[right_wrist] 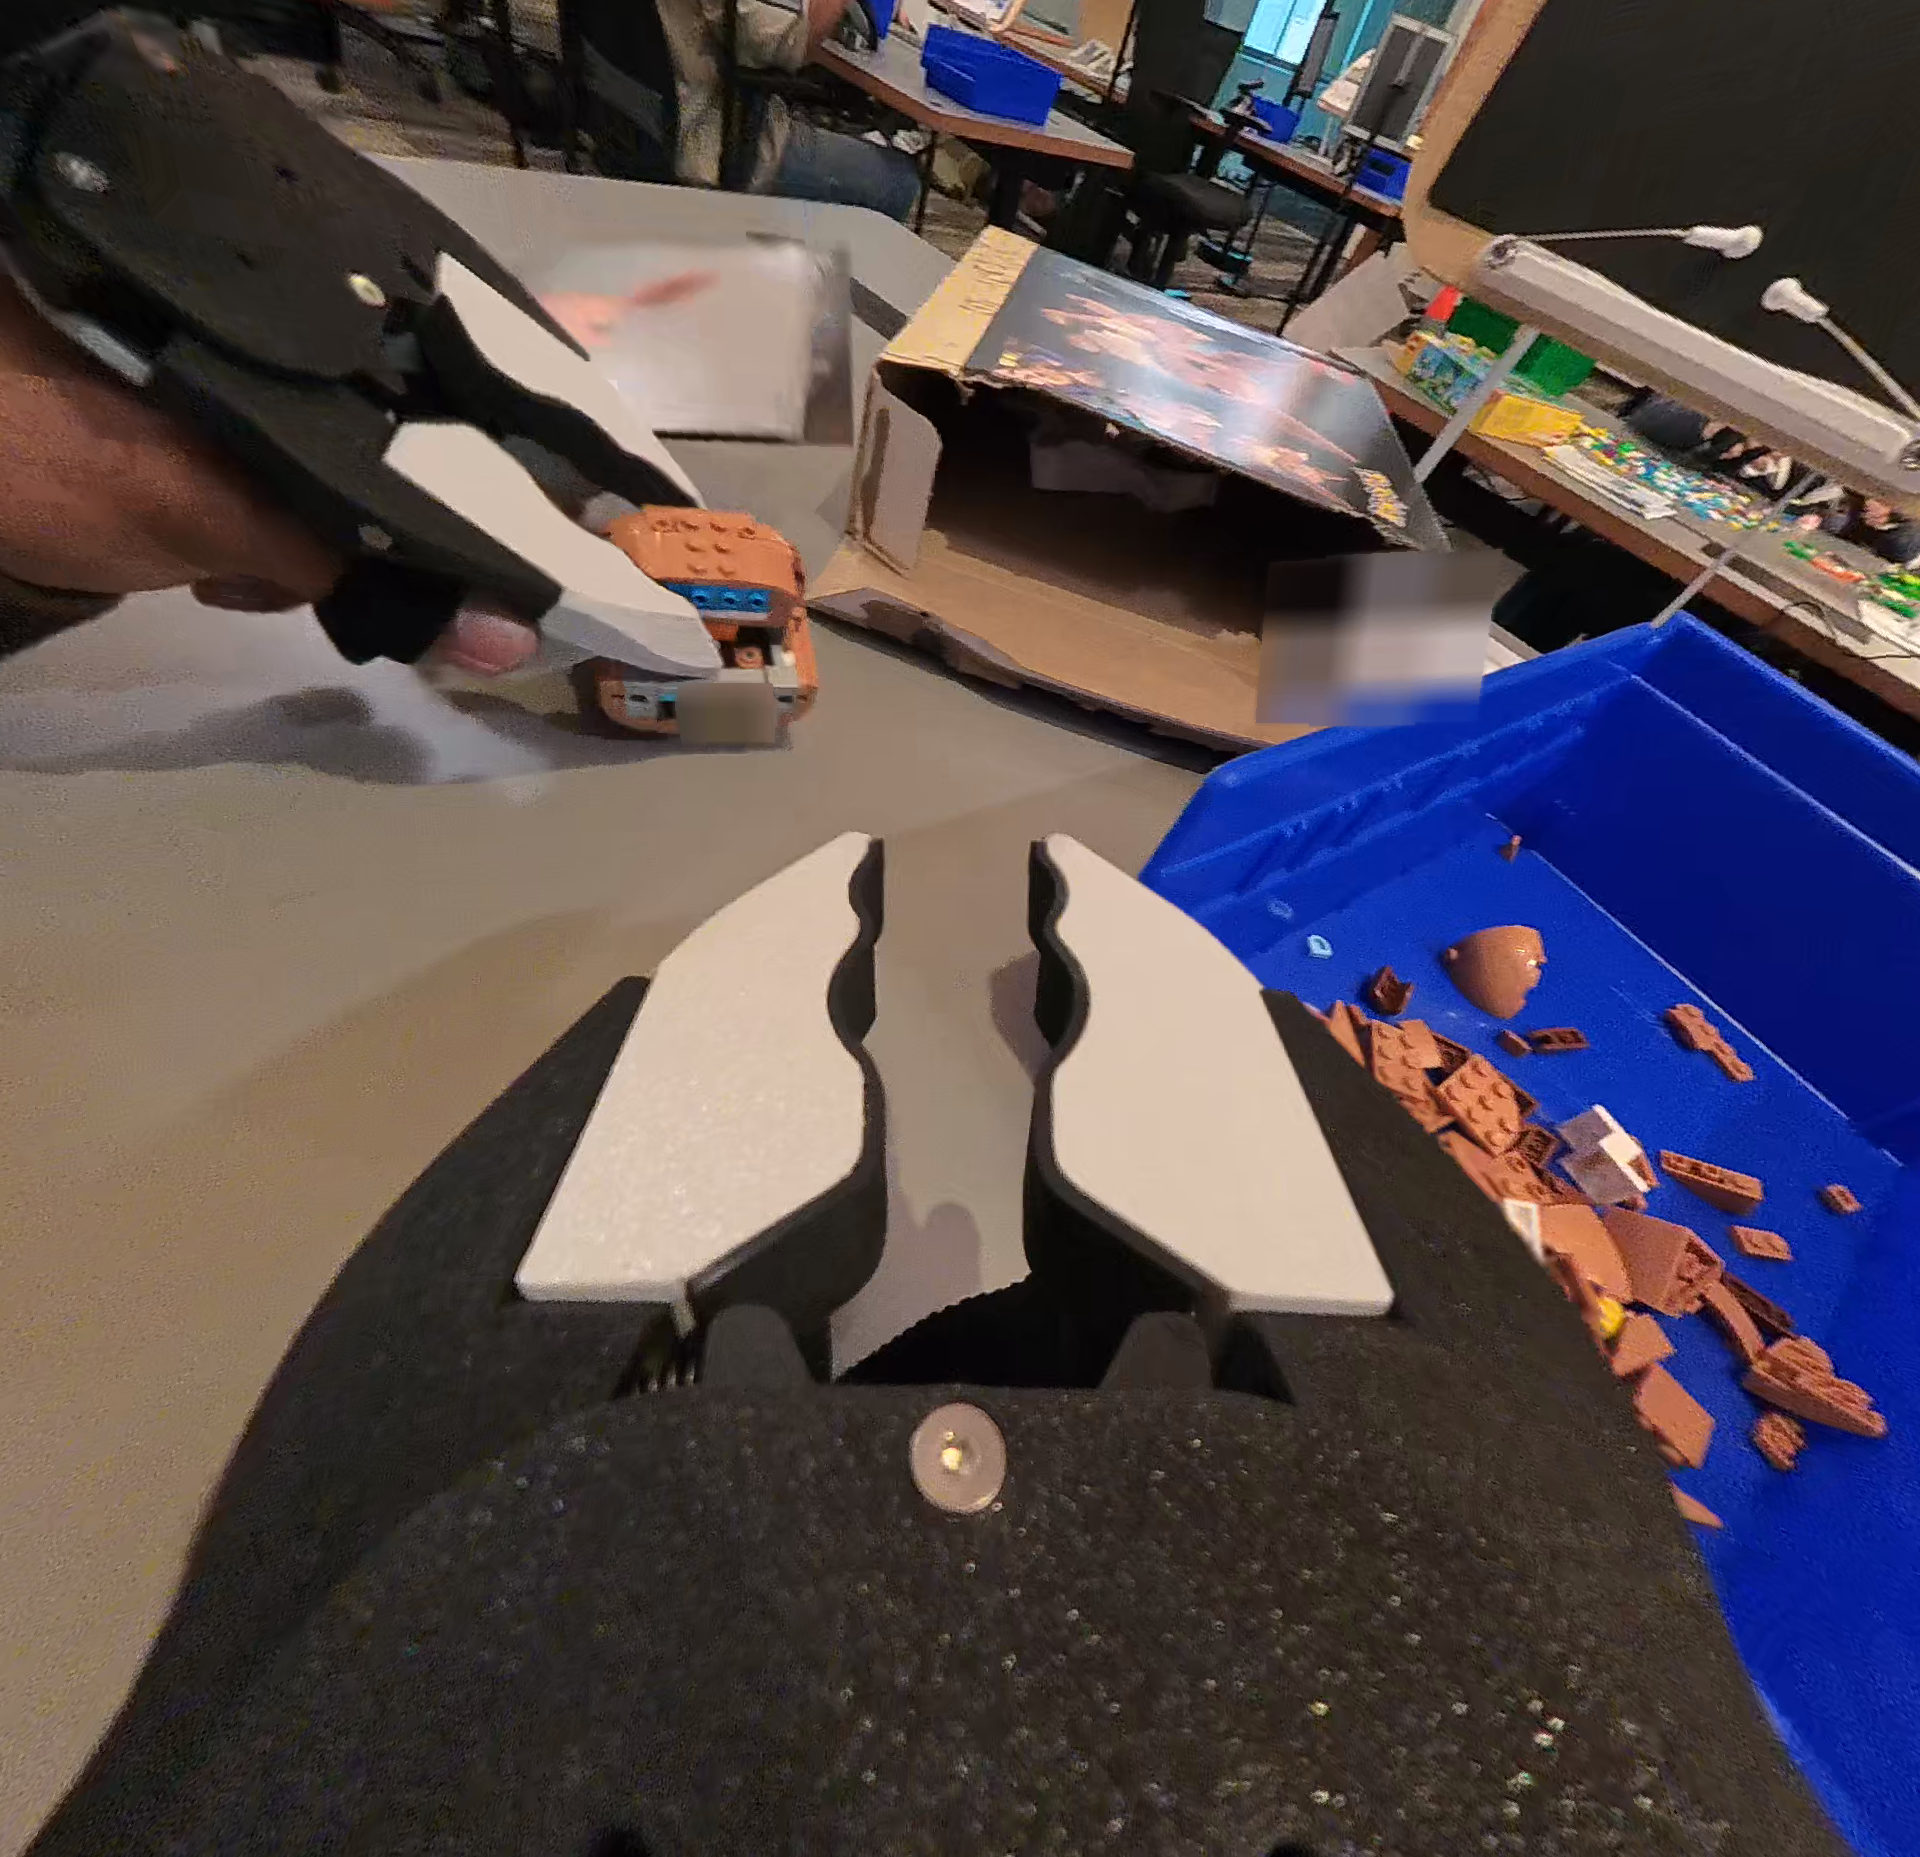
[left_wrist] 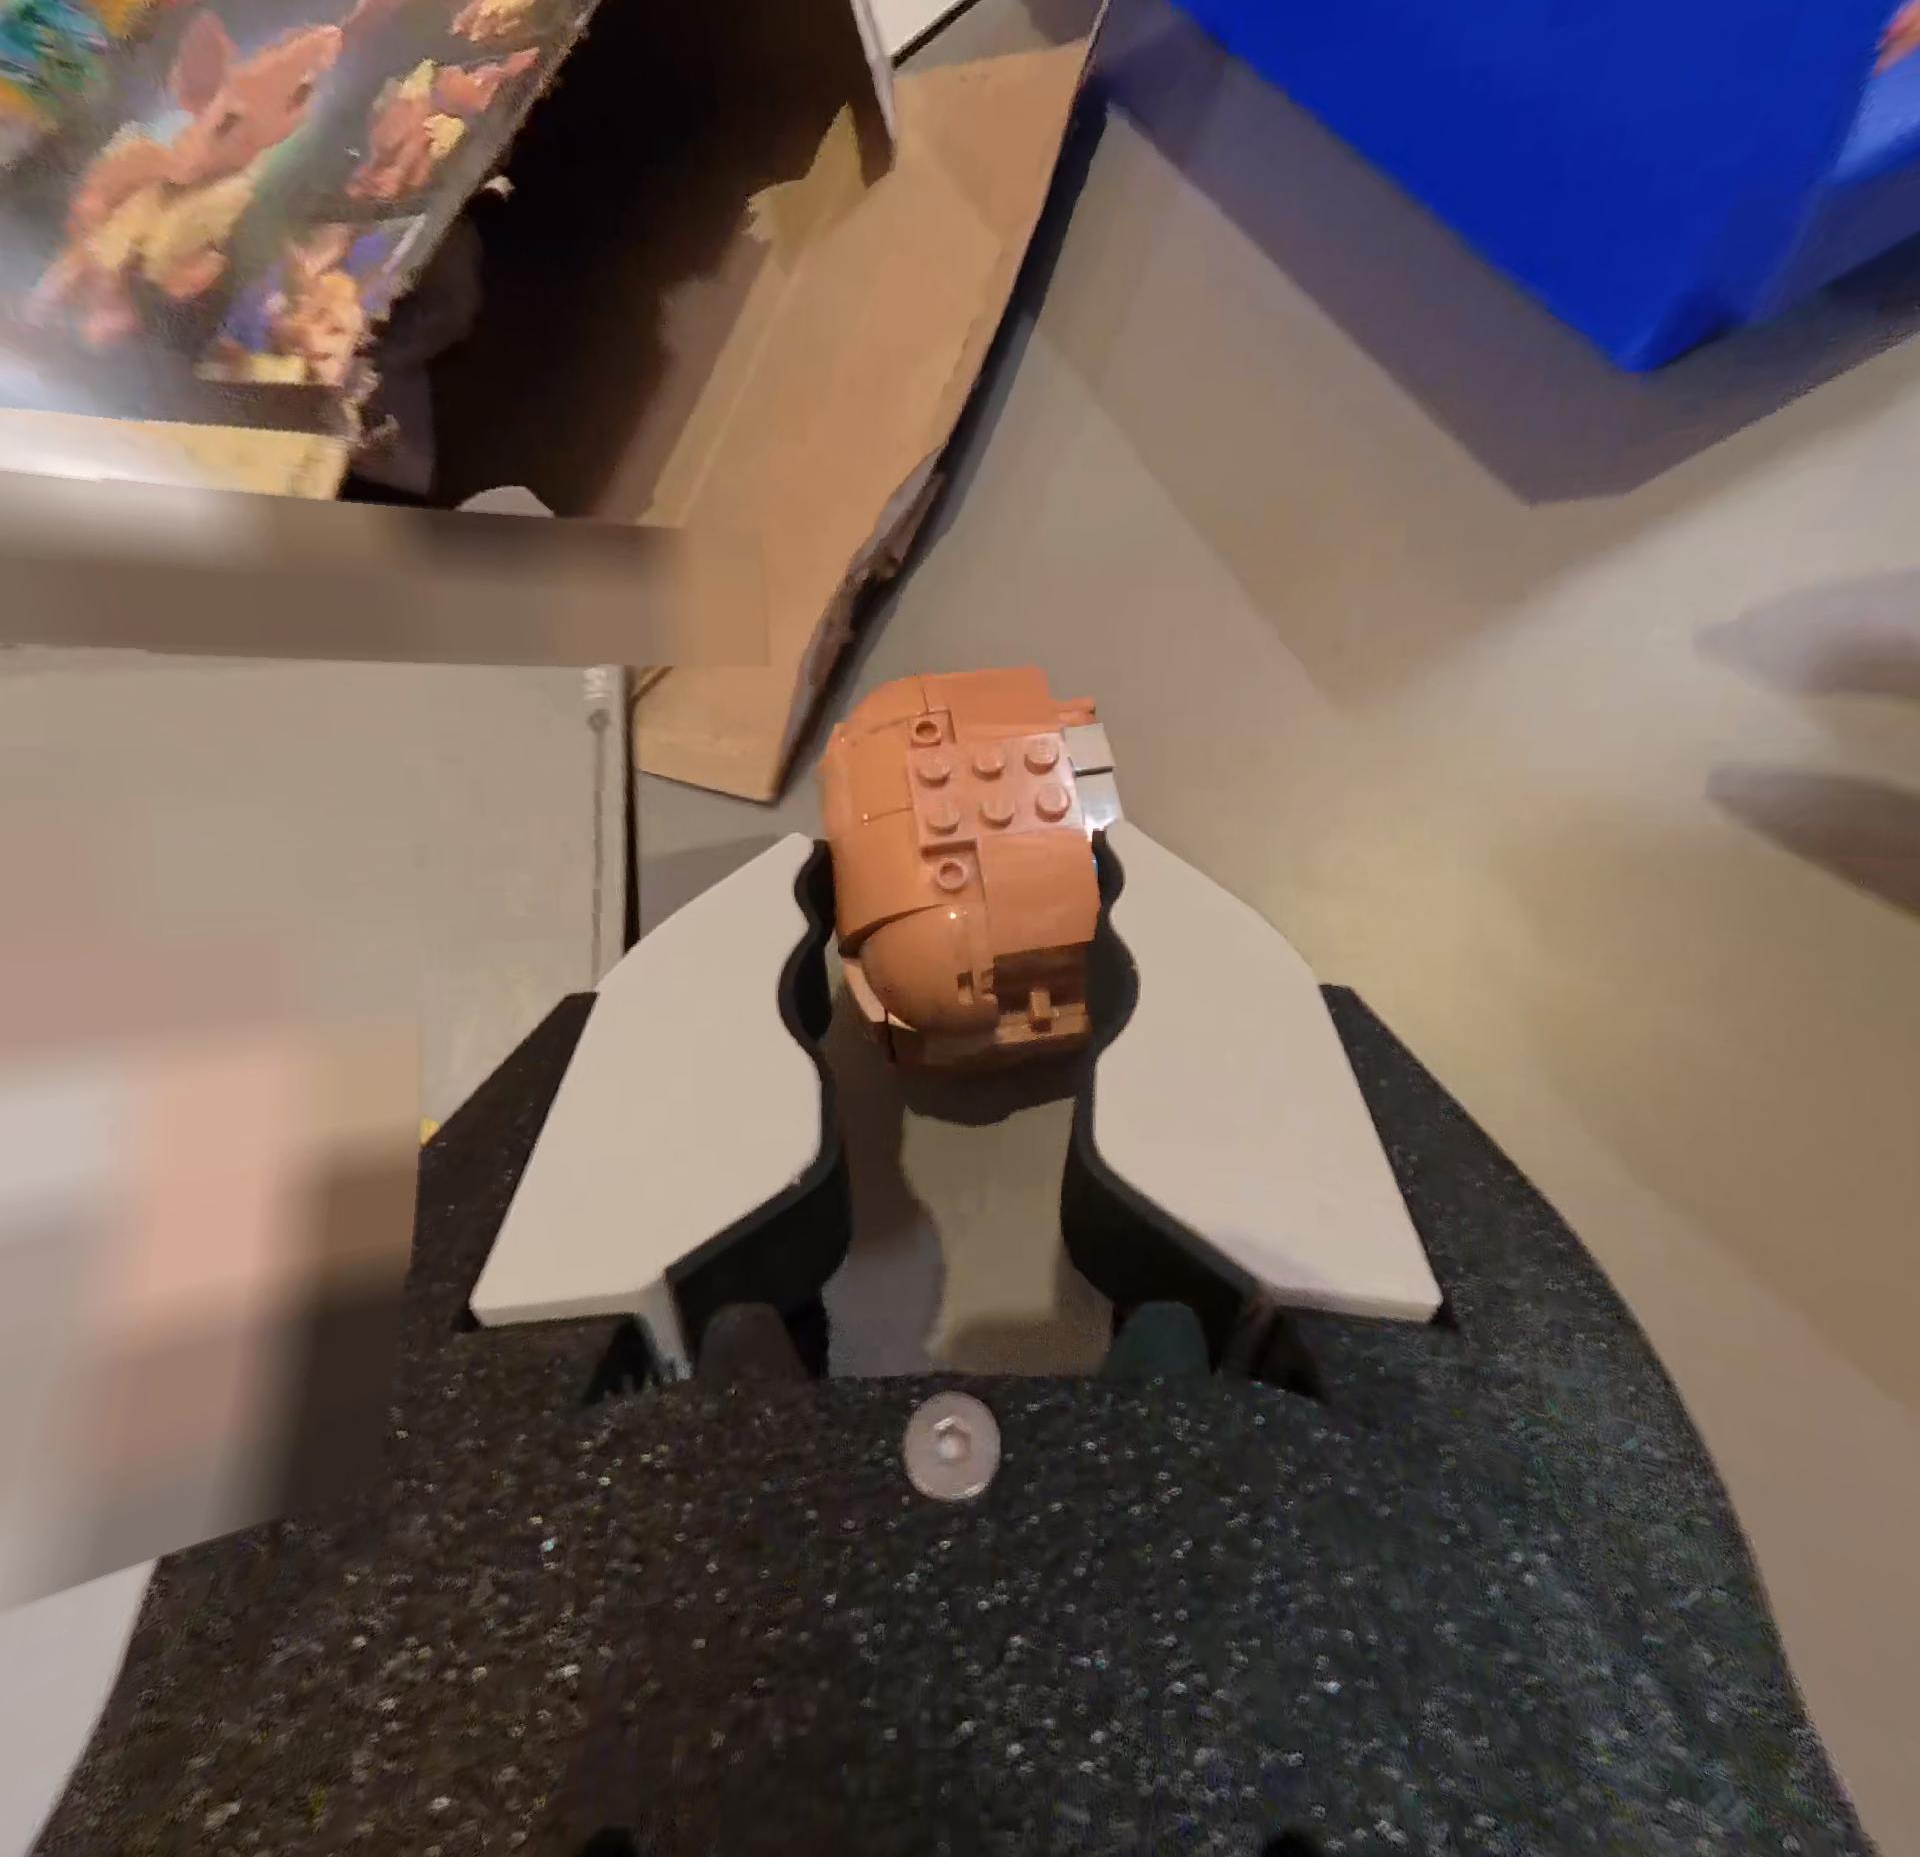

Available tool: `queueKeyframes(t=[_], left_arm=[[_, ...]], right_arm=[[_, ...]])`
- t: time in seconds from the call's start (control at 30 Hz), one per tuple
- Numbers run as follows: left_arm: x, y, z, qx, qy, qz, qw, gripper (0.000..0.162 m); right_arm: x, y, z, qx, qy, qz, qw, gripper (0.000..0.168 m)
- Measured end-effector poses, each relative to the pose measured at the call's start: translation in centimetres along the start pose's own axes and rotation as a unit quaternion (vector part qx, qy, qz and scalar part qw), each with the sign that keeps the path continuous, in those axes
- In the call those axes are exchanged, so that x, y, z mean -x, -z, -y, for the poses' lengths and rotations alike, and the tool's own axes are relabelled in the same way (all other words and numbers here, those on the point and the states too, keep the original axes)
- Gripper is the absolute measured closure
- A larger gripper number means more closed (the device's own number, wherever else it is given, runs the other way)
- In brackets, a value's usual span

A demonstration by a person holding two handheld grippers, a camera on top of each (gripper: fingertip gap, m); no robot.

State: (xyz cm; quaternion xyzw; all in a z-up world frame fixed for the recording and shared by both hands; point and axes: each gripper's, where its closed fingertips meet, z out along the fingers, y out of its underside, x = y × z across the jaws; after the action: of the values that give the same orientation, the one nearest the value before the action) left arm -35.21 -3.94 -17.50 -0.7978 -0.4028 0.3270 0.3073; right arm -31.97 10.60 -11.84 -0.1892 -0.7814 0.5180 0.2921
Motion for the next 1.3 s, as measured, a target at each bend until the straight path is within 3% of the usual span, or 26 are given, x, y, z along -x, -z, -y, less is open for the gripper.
queueKeyframes(t=[0.1, 0.23, 0.33, 0.47, 0.53, 0.7, 0.97, 1.3], left_arm=[[-1.6, 1.2, 1.1, -0.056, 0.102, -0.1, 0.988, 0.115], [-3.1, 3.9, 3.3, -0.151, 0.234, -0.226, 0.933, 0.115], [-3.9, 5.2, 4.2, -0.199, 0.292, -0.273, 0.895, 0.115], [-5.5, 6.0, 4.4, -0.221, 0.326, -0.301, 0.868, 0.116], [-6.1, 6.4, 4.7, -0.238, 0.315, -0.298, 0.869, 0.116], [-6.9, 7.9, 5.8, -0.287, 0.212, -0.232, 0.905, 0.116], [-7.4, 9.4, 6.6, -0.343, 0.097, -0.161, 0.92, 0.116], [-8.5, 10.7, 7.1, -0.386, -0.007, -0.116, 0.915, 0.116]], right_arm=[[1.0, 0.2, 0.1, -0.007, -0.012, 0.023, 1.0, 0.143], [2.4, 0.3, 0.0, -0.011, -0.077, 0.069, 0.995, 0.142], [3.1, 0.4, 0.0, -0.015, -0.127, 0.092, 0.988, 0.142], [4.3, 0.2, -0.4, -0.001, -0.177, 0.124, 0.976, 0.141], [4.9, 0.0, -0.5, 0.003, -0.204, 0.14, 0.969, 0.14], [6.7, 0.0, 0.5, -0.016, -0.299, 0.204, 0.932, 0.133], [7.5, 0.6, 2.8, -0.072, -0.409, 0.27, 0.869, 0.121], [7.6, 0.9, 3.6, -0.096, -0.422, 0.274, 0.859, 0.12]])
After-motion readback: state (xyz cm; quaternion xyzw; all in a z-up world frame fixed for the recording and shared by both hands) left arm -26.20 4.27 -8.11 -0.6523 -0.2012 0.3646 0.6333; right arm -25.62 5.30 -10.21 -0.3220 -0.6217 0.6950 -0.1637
